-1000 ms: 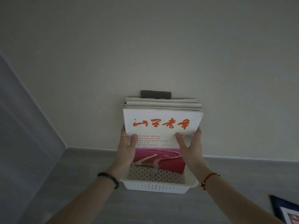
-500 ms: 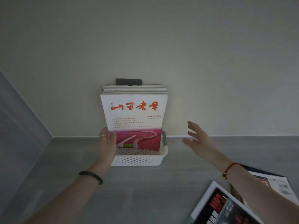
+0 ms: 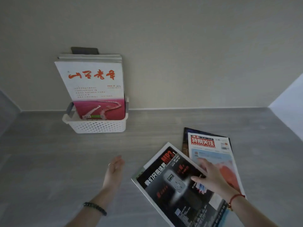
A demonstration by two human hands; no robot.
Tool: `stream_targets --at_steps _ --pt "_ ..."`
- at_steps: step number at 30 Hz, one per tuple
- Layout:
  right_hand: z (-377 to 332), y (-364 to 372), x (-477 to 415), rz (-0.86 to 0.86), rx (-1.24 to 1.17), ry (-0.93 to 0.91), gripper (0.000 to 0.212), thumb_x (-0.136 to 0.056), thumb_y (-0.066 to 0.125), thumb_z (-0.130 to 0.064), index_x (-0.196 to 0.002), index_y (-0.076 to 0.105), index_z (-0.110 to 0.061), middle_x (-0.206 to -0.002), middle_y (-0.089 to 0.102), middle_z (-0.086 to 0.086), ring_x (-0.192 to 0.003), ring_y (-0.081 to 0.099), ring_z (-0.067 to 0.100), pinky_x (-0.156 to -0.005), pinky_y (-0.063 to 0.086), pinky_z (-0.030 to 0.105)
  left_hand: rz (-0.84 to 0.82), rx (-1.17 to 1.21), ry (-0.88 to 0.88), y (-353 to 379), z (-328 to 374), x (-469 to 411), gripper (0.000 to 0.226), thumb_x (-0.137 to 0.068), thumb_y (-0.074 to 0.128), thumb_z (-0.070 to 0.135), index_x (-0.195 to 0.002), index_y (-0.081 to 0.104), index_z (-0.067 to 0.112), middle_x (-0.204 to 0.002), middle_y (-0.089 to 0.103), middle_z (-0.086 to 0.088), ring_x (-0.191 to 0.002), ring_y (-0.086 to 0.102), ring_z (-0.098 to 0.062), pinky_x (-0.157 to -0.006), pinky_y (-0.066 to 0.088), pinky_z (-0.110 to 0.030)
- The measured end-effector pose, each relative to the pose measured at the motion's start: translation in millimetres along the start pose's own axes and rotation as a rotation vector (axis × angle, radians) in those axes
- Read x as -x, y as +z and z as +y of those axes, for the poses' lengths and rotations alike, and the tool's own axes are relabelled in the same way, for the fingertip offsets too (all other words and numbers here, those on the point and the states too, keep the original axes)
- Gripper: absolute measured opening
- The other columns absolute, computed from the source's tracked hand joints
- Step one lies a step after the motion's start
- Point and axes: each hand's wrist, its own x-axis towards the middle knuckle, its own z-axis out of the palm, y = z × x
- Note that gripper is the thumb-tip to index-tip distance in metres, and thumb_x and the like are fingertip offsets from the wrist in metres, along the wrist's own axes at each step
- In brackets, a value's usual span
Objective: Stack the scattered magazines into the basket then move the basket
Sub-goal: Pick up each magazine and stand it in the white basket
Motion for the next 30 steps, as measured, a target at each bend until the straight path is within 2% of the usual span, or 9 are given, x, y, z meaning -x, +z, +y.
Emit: stream_targets --at_steps 6,9,11,13,16,19,24,27,30 --pt "25 2 -4 0.064 0.119 0.010 0.055 -0.062 0.076 -0.038 -0.107 0.047 -0.026 -0.104 0.044 -0.009 -0.104 0.041 0.012 -0.091 0.039 0.035 0.032 -0.003 0.001 47 -22 46 0.031 -0.094 0.043 0.015 -0.124 0.049 0.011 -0.124 0.053 -0.007 -0.109 0.047 -0.016 -0.100 0.034 -0.029" --pt "25 -1 -11 0.038 -0.051 0.005 0.042 -0.064 0.078 -0.024 -0.095 0.049 -0.021 -0.099 0.055 -0.004 -0.085 0.060 0.010 -0.073 0.053 0.027 0.070 0.012 0.019 60 -21 61 0.031 -0.092 0.046 0.016 -0.123 0.049 0.014 -0.112 0.055 0.000 -0.105 0.049 -0.015 -0.091 0.034 -0.027" --pt "28 1 -12 0.059 -0.142 -0.028 0.037 -0.067 0.076 -0.016 -0.091 0.048 -0.021 -0.096 0.059 -0.002 -0.071 0.064 0.006 -0.055 0.053 0.019 0.100 -0.026 0.036 69 -23 68 0.029 -0.091 0.048 0.015 -0.120 0.050 0.017 -0.093 0.056 0.005 -0.090 0.054 -0.012 -0.075 0.039 -0.023" --pt "31 3 -11 0.102 -0.178 -0.067 0.030 -0.072 0.072 -0.014 -0.090 0.049 -0.019 -0.096 0.060 -0.002 -0.070 0.064 0.005 -0.052 0.052 0.018 0.107 -0.073 0.057 79 -27 76 0.031 -0.089 0.051 0.012 -0.120 0.049 0.016 -0.080 0.052 0.009 -0.073 0.051 -0.002 -0.063 0.040 -0.015" --pt "33 2 -9 0.178 -0.153 -0.121 0.018 -0.078 0.065 -0.015 -0.093 0.056 -0.016 -0.097 0.063 -0.002 -0.078 0.062 0.006 -0.061 0.053 0.020 0.041 -0.065 0.022 95 -32 89 0.043 -0.088 0.054 0.009 -0.129 0.042 0.015 -0.115 0.053 -0.006 -0.103 0.054 -0.017 -0.094 0.044 -0.035" --pt "40 3 -5 0.243 -0.017 -0.207 0.018 -0.084 0.059 -0.017 -0.101 0.061 -0.017 -0.104 0.063 -0.004 -0.087 0.056 0.004 -0.065 0.043 0.012 0.039 -0.130 0.024 108 -35 96 0.051 -0.085 0.057 0.009 -0.132 0.039 0.014 -0.141 0.033 -0.014 -0.134 0.028 -0.026 -0.114 0.021 -0.043" --pt "52 5 0 0.291 0.124 -0.220 0.021 -0.087 0.055 -0.022 -0.106 0.062 -0.018 -0.117 0.054 0.000 -0.112 0.044 0.015 -0.095 0.037 0.028 0.026 -0.232 0.052 115 -34 103 0.057 -0.084 0.059 0.011 -0.135 0.036 0.022 -0.154 0.013 -0.006 -0.143 -0.004 -0.023 -0.116 0.005 -0.041" --pt "49 8 2 0.250 0.214 -0.210 0.030 -0.086 0.055 -0.036 -0.112 0.055 -0.022 -0.118 0.051 -0.003 -0.115 0.043 0.015 -0.097 0.038 0.035 0.026 -0.221 0.037 116 -35 103 0.059 -0.084 0.059 0.010 -0.136 0.034 0.024 -0.155 0.007 -0.002 -0.143 -0.010 -0.023 -0.115 0.002 -0.040" --pt "42 5 0 0.125 0.070 -0.114 0.045 -0.076 0.067 -0.037 -0.111 0.049 -0.015 -0.109 0.052 -0.001 -0.103 0.053 0.016 -0.088 0.049 0.036 0.019 -0.213 0.038 116 -36 100 0.060 -0.083 0.060 0.010 -0.136 0.035 0.024 -0.155 0.007 -0.001 -0.142 -0.011 -0.021 -0.116 0.001 -0.042"
